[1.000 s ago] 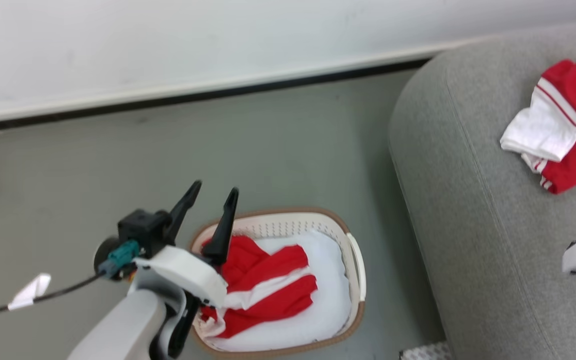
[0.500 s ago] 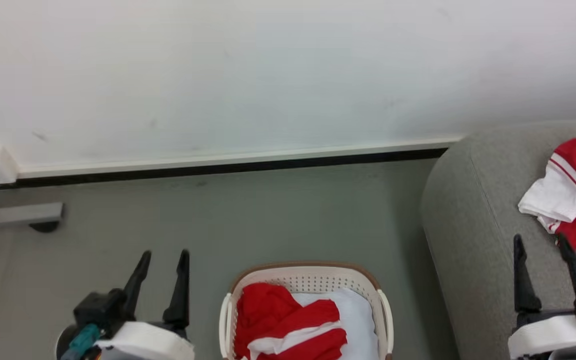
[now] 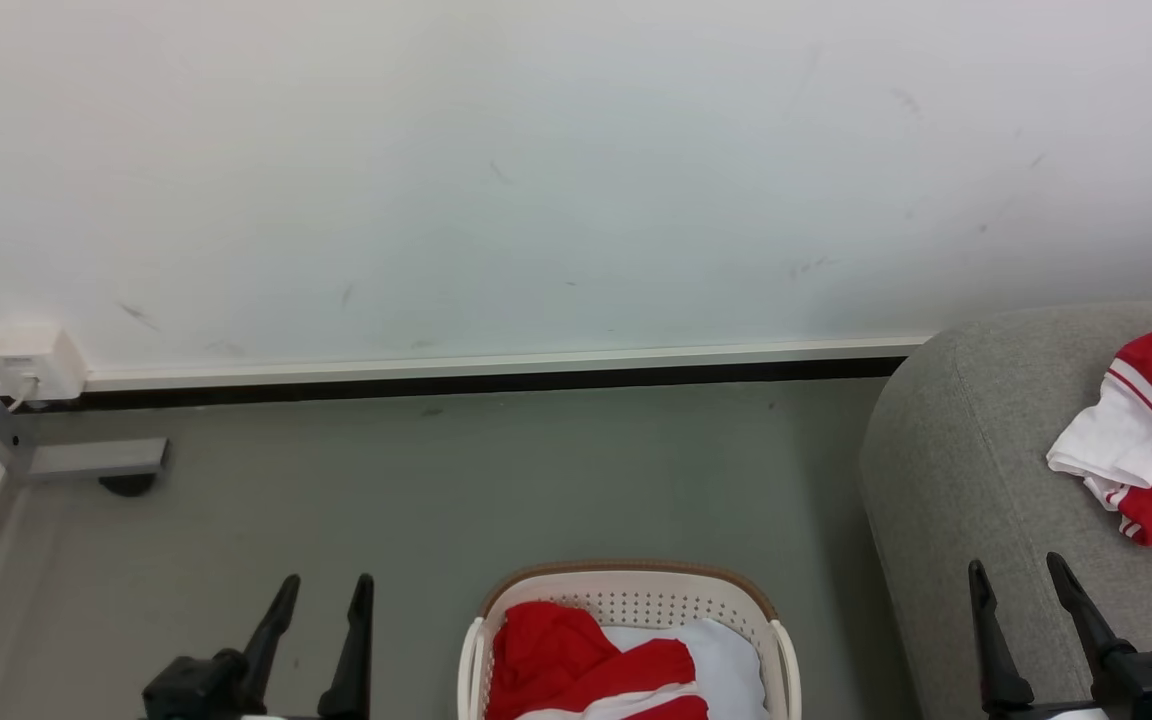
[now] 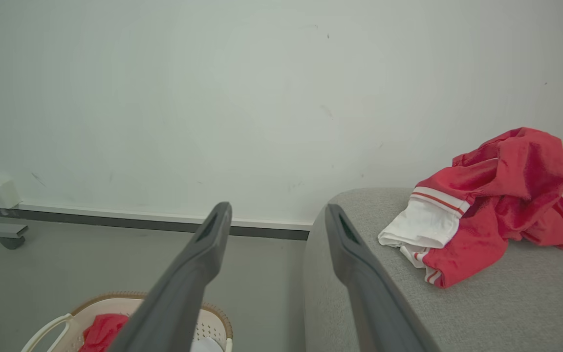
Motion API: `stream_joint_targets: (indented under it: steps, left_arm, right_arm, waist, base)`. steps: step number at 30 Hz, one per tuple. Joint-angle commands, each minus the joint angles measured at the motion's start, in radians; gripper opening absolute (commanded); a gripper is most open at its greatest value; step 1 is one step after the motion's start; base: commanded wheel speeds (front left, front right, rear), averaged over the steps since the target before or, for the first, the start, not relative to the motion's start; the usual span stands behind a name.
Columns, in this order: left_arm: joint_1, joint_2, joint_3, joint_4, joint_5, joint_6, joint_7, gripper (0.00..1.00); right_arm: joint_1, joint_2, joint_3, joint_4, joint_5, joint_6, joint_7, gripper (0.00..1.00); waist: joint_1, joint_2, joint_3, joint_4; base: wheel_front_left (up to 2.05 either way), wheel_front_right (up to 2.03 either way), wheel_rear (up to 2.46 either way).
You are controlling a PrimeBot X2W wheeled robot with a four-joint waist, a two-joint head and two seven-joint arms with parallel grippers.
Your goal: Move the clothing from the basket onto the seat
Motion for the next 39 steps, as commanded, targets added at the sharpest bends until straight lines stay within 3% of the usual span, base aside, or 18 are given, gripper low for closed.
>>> stream_joint_targets:
  steps: [1, 15, 23, 29, 39]
  left_arm:
    - [0.011, -0.007, 0.011, 0.007, 0.012, -0.01, -0.001, 1.0]
    - [-0.017, -0.041, 0.058, 0.033, 0.063, -0.041, -0.001, 1.0]
    - [-0.155, -0.032, -0.001, 0.095, 0.099, -0.046, -0.001, 1.0]
    - [-0.303, -0.002, -0.085, 0.227, 0.134, -0.047, 0.006, 1.0]
    - [-0.565, 0.037, -0.234, 0.48, 0.2, -0.046, 0.144, 1.0]
  right_arm:
    - [0.011, -0.002, 0.003, 0.002, 0.01, -0.002, 0.001, 1.0]
    - [-0.038, -0.002, 0.024, -0.008, 0.019, -0.002, 0.001, 1.0]
    - [-0.12, -0.001, 0.035, -0.046, 0.037, -0.002, 0.001, 1.0]
    - [-0.189, -0.001, 0.064, -0.089, 0.067, -0.002, 0.001, 1.0]
    - [-0.305, -0.001, 0.125, -0.182, 0.121, -0.002, 0.001, 1.0]
  waist:
    - [0.0002, 0.0, 0.0, -0.002]
    - [0.0002, 0.0, 0.053, -0.059]
    - [0.0002, 0.0, 0.176, -0.125]
    - [0.0002, 0.0, 0.279, -0.18]
    - [0.0002, 0.0, 0.481, -0.269]
  base:
    - [0.0, 0.0, 0.0]
    - [0.0, 0.0, 0.0]
    - [0.0, 0.0, 0.0]
    - [0.0, 0.0, 0.0]
    - [0.0, 0.0, 0.0]
